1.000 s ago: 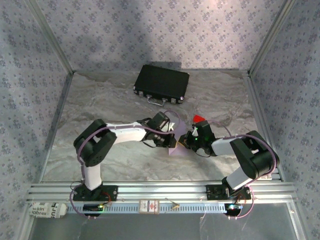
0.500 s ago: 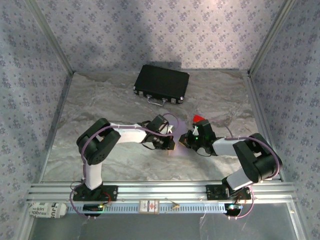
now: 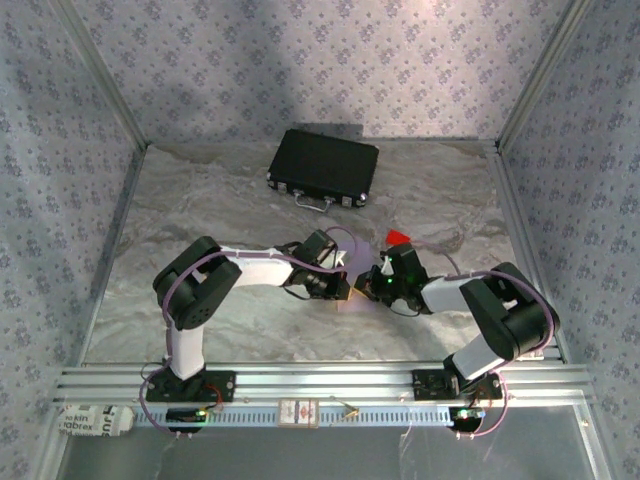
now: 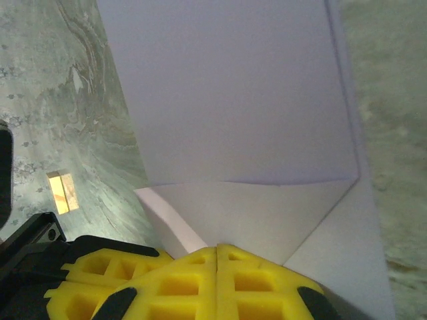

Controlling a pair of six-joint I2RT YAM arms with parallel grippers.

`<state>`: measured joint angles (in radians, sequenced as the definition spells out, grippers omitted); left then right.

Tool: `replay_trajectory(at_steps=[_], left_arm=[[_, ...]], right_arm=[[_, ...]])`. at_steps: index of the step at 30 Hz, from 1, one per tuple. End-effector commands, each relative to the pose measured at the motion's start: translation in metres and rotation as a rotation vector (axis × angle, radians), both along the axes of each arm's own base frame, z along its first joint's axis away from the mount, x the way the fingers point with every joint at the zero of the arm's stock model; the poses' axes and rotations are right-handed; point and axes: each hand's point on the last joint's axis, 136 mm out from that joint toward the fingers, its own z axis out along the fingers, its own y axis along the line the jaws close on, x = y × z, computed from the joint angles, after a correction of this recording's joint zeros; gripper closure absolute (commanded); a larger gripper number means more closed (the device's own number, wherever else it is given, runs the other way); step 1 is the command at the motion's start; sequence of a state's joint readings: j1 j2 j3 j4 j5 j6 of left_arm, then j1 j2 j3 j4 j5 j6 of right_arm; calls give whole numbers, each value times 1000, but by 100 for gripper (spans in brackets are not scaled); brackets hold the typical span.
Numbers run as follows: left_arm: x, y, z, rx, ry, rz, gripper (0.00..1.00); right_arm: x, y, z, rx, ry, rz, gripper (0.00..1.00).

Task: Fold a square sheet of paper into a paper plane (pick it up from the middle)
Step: Fold the triangle a second time at the center of the table.

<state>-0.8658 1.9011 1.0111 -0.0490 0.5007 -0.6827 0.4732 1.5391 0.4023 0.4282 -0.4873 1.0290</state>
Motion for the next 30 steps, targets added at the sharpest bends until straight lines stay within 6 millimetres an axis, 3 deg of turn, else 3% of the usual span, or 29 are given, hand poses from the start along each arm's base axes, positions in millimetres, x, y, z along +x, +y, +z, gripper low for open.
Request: replay_trajectory(at_steps=[1, 16, 24, 30], left_arm=[[-20, 34, -37, 152, 84, 22, 94], [-25, 41, -43, 157, 96, 35, 95], [-24, 39, -38, 143, 88, 33, 95], [-22, 35, -35, 129, 84, 30, 94]], right_arm=[[1, -22, -17, -57, 39, -58, 100], [32, -56, -6, -22, -1, -156, 100], [32, -39, 33, 6, -106, -93, 98], [24, -23, 18, -5, -67, -37, 99]])
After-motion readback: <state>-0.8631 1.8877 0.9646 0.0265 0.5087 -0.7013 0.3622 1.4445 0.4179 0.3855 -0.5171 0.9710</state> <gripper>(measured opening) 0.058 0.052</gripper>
